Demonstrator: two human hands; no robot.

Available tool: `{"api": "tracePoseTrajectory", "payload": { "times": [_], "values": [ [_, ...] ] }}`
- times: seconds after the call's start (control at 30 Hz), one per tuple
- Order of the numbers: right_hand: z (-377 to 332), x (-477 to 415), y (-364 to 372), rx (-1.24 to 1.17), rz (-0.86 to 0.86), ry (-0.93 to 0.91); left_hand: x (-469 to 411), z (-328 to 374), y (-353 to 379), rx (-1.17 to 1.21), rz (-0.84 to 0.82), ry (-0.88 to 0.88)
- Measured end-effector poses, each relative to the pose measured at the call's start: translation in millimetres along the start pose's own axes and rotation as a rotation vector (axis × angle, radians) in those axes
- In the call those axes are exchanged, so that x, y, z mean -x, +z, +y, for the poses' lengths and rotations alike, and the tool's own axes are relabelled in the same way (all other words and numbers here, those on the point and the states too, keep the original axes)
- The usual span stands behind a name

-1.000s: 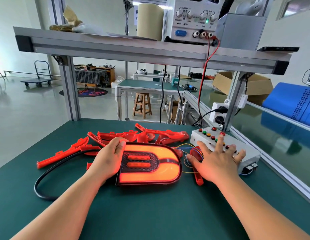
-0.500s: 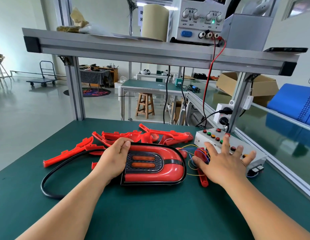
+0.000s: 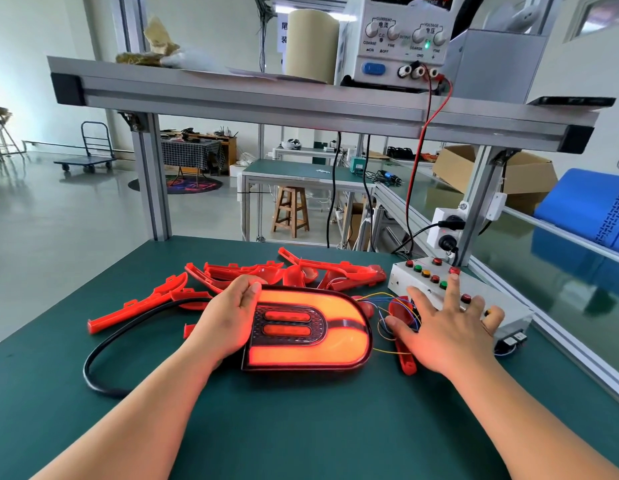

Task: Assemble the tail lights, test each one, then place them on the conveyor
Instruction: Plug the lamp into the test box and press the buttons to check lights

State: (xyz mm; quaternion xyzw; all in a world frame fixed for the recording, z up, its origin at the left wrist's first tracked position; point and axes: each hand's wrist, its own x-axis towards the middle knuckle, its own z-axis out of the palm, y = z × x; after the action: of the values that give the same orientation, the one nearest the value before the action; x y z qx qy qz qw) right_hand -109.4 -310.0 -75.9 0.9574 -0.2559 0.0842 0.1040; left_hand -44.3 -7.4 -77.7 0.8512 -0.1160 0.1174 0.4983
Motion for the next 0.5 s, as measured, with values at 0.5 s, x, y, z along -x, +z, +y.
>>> {"api": "tracePoseTrajectory", "payload": {
  "times": [0.5],
  "values": [
    [-10.9, -34.1, -25.2, -0.059, -0.083, -0.167, 1.8, -1.4, 0.1, 0.051, -0.016, 0.008]
  ]
}}
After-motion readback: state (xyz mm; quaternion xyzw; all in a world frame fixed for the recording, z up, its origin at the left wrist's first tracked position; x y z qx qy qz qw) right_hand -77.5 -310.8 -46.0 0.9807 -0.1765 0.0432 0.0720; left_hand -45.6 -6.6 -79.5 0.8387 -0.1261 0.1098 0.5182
